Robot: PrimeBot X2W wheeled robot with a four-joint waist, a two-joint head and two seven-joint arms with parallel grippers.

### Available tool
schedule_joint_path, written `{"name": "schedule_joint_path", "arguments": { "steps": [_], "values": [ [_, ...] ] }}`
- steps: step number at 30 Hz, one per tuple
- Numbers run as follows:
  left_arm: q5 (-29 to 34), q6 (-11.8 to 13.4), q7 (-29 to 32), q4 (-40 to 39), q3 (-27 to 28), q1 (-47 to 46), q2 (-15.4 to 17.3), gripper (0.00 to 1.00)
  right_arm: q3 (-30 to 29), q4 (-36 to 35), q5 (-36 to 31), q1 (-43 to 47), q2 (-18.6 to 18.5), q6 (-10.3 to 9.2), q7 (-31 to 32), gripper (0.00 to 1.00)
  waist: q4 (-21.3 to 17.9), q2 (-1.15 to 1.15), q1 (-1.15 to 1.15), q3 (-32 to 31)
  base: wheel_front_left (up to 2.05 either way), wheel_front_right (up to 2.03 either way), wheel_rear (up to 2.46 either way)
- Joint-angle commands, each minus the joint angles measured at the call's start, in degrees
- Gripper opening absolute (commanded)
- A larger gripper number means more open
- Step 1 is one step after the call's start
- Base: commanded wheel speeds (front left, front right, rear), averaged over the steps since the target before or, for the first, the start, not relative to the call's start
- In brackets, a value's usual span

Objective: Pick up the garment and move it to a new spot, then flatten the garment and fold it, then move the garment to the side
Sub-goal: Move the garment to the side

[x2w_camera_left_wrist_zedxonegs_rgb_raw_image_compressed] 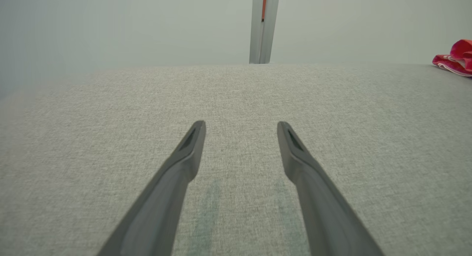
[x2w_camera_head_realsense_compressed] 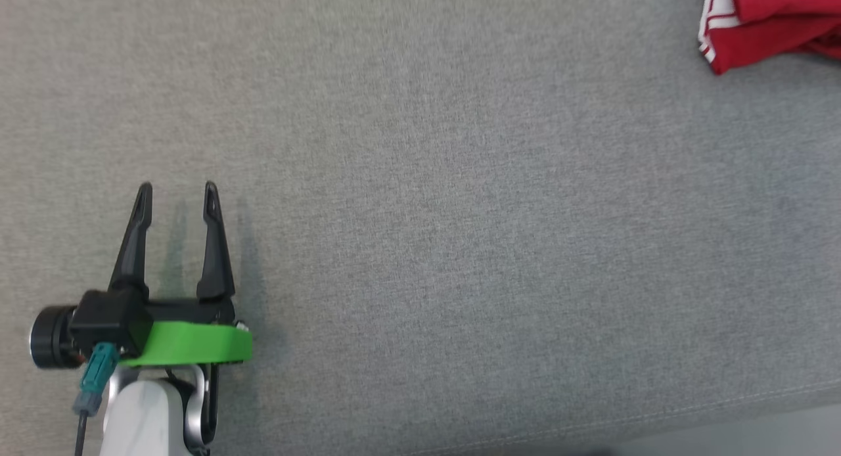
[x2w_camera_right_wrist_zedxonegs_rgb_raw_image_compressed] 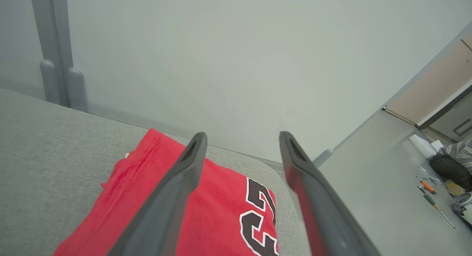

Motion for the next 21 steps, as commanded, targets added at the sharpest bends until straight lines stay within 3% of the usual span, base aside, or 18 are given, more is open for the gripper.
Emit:
{"name": "schedule_joint_path", "arguments": {
  "steps": [1,10,21],
  "values": [
    [-0.42,0.38,-0.17,0.4,0.59,1.44,0.18,1.0,-1.73,-2.59,-0.64,1.85,0.75,-0.1,-0.34,1.0,0.29,0.0,0.0,-5.94,0.0,0.0,0.0],
    [-2.31,1.04,-0.16,2.13,2.02,6.29,0.16,1.0,-13.33,-17.13,-6.42,19.36,9.92,-0.1,-0.27,1.0,1.64,0.0,0.0,-14.25,0.0,0.0,0.0],
    [-3.41,1.01,-0.17,4.18,2.15,9.79,0.17,1.0,-20.98,-28.28,-10.42,38.12,19.46,-0.1,-0.29,1.0,3.59,0.0,0.0,-20.73,0.0,0.0,0.0]
  ]
}}
